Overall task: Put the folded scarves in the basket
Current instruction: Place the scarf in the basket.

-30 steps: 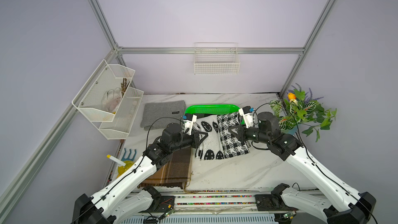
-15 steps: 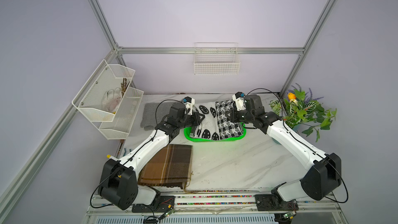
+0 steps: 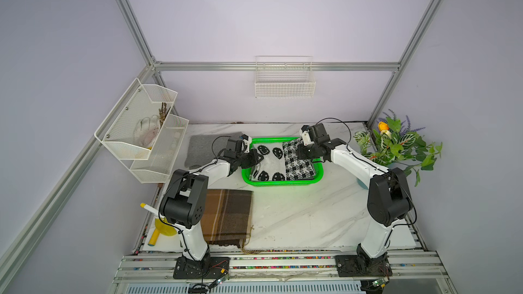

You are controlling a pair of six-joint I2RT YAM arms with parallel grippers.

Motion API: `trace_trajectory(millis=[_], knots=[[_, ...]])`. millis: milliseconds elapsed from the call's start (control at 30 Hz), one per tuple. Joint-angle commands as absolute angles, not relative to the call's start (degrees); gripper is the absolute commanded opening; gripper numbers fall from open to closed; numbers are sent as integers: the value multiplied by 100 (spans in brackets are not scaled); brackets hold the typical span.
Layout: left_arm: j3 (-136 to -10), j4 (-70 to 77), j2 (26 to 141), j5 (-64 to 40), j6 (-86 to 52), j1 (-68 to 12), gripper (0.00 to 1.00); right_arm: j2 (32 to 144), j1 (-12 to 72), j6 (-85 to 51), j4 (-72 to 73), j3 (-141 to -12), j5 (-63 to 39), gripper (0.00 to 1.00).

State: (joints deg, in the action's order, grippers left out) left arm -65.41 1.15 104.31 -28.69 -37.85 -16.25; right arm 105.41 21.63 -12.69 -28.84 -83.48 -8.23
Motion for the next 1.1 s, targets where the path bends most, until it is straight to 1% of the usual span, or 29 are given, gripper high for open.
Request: trace_trajectory(millis=[0, 300, 400, 500, 533, 567, 633, 733, 767, 933, 1067], knots=[[-6864, 185, 10512, -2719, -3423, -1678, 0, 10714, 2153, -1117, -3032, -8578, -385, 0], [-7008, -639, 10506, -1941, -2905, -1749, 0, 11210, 2153, -1051, -3140, -8662, 63, 0], [-7031, -806, 10560, -1853, -2892, -1749, 1, 11215, 2160, -1072, -3140, -8606, 102, 9], [-6988, -936, 10480, -1681, -2809, -1749, 3, 11180, 2180, -1049, -3101, -8525, 281, 11], [-6980, -1007, 10438, -1600, -2783, -1748, 6, 11197, 2180, -1037, -3109, -8525, 330, 14], [-6979, -1093, 10394, -1564, -2748, -1743, 8, 11212, 2180, -1034, -3129, -8551, 387, 22], [-6971, -1220, 10270, -1560, -2665, -1737, 8, 11200, 2180, -1029, -3140, -8545, 488, 27], [-6888, -1275, 10085, -1456, -2621, -1734, 13, 11125, 2180, -1020, -3083, -8518, 558, 38], [-6930, -1366, 10063, -1413, -2590, -1735, 16, 11098, 2180, -1025, -3060, -8500, 545, 40], [-7002, -1602, 9887, -1306, -2506, -1680, 39, 10915, 2196, -1055, -2982, -8377, 502, 44], [-7200, -1899, 9809, -1243, -2435, -1652, 47, 10785, 2215, -1037, -2969, -8338, 645, 47]])
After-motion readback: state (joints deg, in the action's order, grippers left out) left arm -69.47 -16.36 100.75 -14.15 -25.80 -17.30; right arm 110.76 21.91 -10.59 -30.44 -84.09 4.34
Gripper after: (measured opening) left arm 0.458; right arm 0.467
